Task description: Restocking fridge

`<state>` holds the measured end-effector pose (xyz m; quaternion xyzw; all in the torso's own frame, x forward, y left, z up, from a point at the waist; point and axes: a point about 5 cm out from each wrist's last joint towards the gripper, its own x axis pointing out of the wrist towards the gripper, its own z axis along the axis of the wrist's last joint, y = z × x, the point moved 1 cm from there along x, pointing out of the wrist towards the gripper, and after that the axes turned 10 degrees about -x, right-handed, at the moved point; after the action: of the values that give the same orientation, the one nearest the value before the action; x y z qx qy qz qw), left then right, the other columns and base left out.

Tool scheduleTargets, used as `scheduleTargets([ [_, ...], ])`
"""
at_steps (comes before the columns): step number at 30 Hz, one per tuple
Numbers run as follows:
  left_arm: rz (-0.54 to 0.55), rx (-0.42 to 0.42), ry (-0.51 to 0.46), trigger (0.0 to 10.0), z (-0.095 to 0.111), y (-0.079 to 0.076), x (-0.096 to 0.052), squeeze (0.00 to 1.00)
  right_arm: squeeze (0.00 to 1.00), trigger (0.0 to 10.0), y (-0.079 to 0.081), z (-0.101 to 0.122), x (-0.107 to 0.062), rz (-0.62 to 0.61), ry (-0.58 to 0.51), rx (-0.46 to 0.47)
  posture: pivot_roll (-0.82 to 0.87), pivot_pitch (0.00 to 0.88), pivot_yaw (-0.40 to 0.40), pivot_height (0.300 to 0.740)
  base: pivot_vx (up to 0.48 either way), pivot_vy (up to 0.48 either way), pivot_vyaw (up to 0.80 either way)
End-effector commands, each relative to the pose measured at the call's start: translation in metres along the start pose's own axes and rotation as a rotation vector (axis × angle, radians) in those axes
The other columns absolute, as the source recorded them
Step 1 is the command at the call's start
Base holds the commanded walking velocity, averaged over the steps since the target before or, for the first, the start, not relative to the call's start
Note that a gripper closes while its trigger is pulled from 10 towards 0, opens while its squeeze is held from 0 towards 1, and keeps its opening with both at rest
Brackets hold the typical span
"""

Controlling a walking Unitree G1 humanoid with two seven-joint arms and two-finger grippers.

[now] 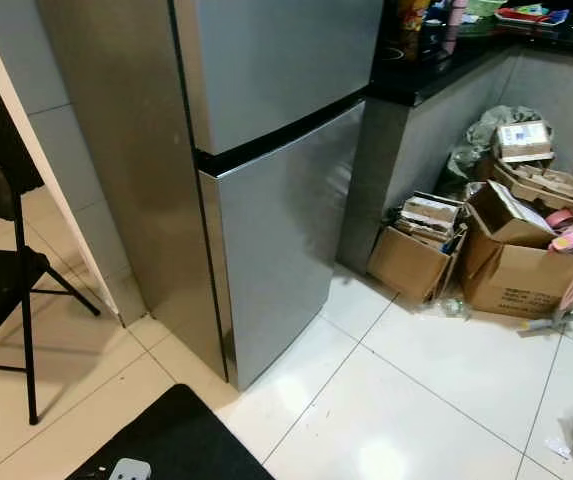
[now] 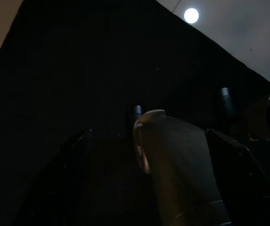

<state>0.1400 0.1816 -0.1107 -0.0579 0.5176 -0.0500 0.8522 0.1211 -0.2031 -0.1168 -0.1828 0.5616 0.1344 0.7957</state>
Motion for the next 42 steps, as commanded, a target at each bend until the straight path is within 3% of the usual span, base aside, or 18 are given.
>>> scheduleTargets([
  [1, -0.004, 0.014, 0.003, 10.0, -0.0021, 0.0007, -0.0007, 0.00, 0.00, 10.0, -0.0015, 0.0009, -0.0001, -0.005, -0.005, 0.009, 0.04, 0.000, -0.009, 0.738, 0.281, 0.000, 0.00],
  [19, -0.004, 0.020, -0.004, 10.0, -0.0003, 0.0007, -0.0005, 0.00, 0.00, 10.0, -0.0013, 0.0016, 0.0000, -0.002, -0.007, 0.006, 0.04, 0.000, -0.008, 0.738, 0.285, 0.000, 0.00],
  [22, 0.001, -0.014, -0.010, 10.0, -0.0011, 0.0006, -0.0006, 0.00, 0.00, 10.0, -0.0013, 0.0012, -0.0001, -0.001, -0.006, 0.007, 0.04, 0.000, -0.007, 0.738, 0.000, 0.000, 0.00],
  [27, -0.021, 0.007, -0.004, 10.0, -0.0013, -0.0011, -0.0005, 0.00, 0.00, 10.0, -0.0011, 0.0009, -0.0001, 0.000, -0.005, 0.010, 0.04, 0.000, -0.010, 0.738, 0.000, 0.000, 0.00],
  [42, -0.010, -0.006, -0.004, 10.0, -0.0018, -0.0004, -0.0005, 0.00, 0.00, 10.0, -0.0008, 0.0012, 0.0000, 0.001, -0.006, 0.009, 0.04, 0.000, -0.010, 0.738, 0.000, -0.353, 0.00],
])
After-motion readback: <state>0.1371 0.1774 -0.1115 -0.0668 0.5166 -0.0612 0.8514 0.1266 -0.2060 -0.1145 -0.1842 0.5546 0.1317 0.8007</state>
